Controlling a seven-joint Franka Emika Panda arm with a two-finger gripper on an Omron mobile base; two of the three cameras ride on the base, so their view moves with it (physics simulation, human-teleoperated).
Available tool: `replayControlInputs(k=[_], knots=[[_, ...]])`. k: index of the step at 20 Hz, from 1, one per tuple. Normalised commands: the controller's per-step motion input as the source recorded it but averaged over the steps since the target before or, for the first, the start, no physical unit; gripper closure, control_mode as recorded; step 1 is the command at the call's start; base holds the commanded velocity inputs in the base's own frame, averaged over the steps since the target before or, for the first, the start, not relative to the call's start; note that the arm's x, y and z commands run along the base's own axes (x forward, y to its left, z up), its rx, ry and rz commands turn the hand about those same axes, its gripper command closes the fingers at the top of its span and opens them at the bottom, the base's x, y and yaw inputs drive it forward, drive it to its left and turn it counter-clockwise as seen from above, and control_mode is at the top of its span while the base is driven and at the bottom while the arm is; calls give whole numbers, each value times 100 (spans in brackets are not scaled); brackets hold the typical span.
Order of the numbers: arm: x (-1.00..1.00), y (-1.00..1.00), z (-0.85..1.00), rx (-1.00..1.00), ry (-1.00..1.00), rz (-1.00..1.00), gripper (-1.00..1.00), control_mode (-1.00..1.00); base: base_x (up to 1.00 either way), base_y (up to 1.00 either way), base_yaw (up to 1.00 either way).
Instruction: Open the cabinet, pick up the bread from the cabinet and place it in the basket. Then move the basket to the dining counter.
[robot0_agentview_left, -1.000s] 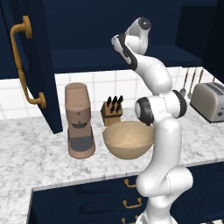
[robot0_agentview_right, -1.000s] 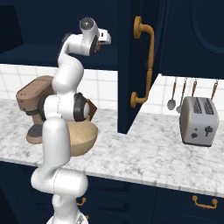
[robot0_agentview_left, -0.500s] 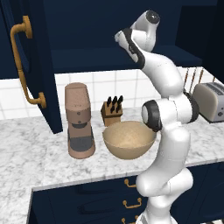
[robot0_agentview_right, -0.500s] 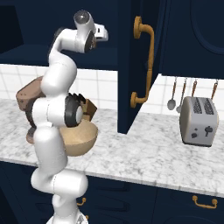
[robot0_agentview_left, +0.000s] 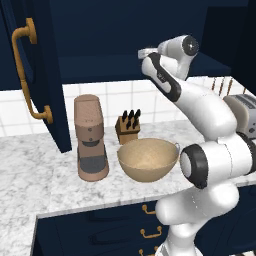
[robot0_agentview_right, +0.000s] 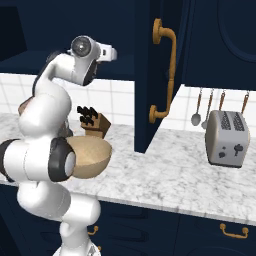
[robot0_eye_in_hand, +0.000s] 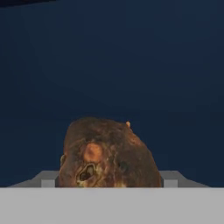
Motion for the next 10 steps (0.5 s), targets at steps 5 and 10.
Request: replayControlInputs(k=[5, 10], knots=[[-100, 0, 23, 4, -8, -4, 100, -100, 0, 0, 0], [-100, 0, 25, 6, 0, -4, 100, -100, 0, 0, 0]])
